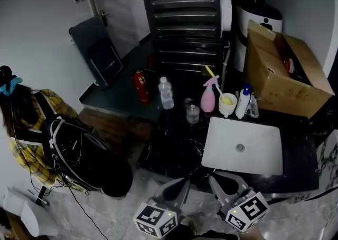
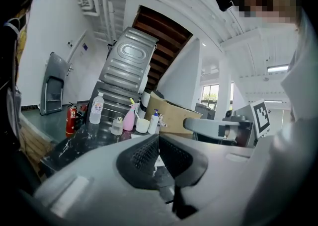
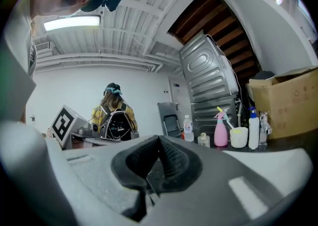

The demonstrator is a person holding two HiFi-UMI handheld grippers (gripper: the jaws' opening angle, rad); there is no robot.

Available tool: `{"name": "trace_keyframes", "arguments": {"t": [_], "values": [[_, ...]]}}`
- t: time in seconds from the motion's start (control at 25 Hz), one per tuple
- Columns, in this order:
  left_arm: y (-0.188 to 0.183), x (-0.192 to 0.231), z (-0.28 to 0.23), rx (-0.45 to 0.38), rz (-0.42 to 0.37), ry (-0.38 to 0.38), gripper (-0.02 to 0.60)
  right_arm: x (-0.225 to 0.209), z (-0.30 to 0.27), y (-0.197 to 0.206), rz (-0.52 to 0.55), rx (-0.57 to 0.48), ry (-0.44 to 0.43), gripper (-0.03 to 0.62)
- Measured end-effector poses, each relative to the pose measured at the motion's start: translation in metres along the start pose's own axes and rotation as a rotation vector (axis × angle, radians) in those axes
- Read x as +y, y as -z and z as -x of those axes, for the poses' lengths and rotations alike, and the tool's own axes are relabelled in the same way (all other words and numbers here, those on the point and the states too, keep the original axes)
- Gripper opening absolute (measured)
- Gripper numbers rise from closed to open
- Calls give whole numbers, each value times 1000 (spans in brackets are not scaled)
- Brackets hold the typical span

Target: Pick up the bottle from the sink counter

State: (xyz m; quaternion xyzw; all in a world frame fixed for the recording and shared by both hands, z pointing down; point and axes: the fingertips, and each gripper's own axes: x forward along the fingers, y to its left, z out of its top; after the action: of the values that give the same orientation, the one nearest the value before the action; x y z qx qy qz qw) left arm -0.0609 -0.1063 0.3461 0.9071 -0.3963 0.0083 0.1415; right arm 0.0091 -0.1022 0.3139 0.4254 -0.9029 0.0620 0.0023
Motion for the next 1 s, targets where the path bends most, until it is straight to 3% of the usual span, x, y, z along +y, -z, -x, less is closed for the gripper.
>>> {"name": "trace_keyframes", "arguments": {"t": [0.6,1.0], "values": [[-10,44,-48,8,-21,62,6,-37,-51,7,23,32,58,3],[-30,75,-85,2,-39,40,6,-66,-101,-4,31,30,-1,2]]}}
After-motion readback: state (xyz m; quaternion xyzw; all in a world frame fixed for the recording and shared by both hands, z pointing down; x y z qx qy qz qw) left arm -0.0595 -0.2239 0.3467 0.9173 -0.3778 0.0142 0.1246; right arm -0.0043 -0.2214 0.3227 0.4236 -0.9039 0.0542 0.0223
